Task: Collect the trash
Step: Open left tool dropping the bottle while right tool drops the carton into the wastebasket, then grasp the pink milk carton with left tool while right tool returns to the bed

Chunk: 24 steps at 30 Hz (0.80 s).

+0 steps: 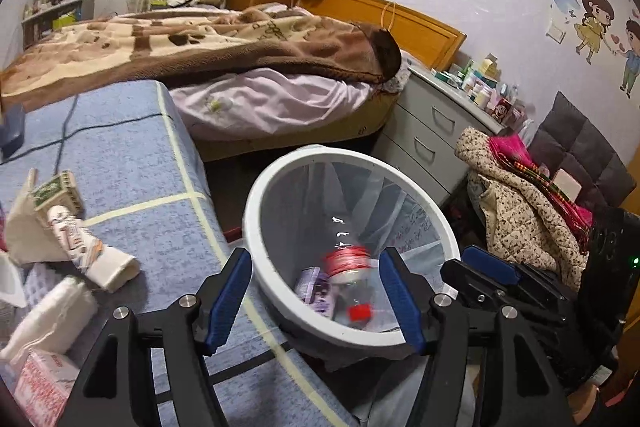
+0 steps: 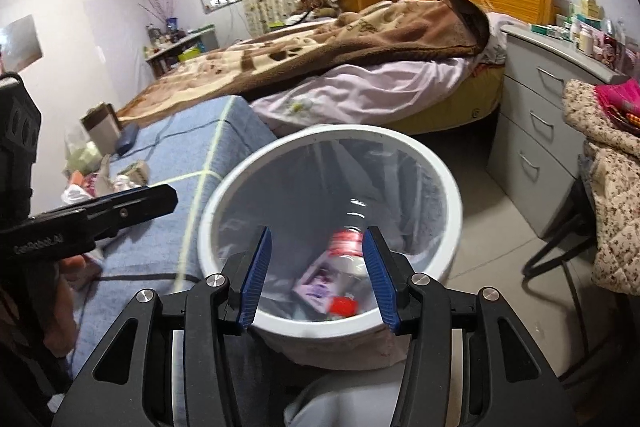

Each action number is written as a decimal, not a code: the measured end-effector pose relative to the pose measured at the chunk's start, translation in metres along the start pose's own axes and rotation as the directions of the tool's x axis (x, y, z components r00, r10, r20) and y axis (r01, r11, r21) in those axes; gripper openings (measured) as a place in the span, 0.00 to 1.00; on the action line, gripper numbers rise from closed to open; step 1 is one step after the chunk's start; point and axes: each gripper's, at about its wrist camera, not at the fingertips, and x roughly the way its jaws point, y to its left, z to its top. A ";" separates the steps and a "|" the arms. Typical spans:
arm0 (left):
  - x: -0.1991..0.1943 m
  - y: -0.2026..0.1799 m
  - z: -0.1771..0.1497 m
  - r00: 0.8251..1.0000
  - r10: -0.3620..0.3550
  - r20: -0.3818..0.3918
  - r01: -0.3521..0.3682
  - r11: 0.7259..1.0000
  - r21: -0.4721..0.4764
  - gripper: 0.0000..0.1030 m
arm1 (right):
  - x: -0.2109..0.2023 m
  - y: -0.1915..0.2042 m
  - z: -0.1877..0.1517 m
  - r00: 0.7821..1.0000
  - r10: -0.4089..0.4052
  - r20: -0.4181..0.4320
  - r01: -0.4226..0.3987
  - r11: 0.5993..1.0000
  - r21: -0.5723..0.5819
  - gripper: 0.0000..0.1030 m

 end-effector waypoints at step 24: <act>-0.115 0.067 -0.068 0.925 0.342 0.165 -0.328 0.938 -0.110 0.64 | -0.004 0.085 -0.008 0.974 0.220 -0.059 -0.227 0.959 -0.172 0.48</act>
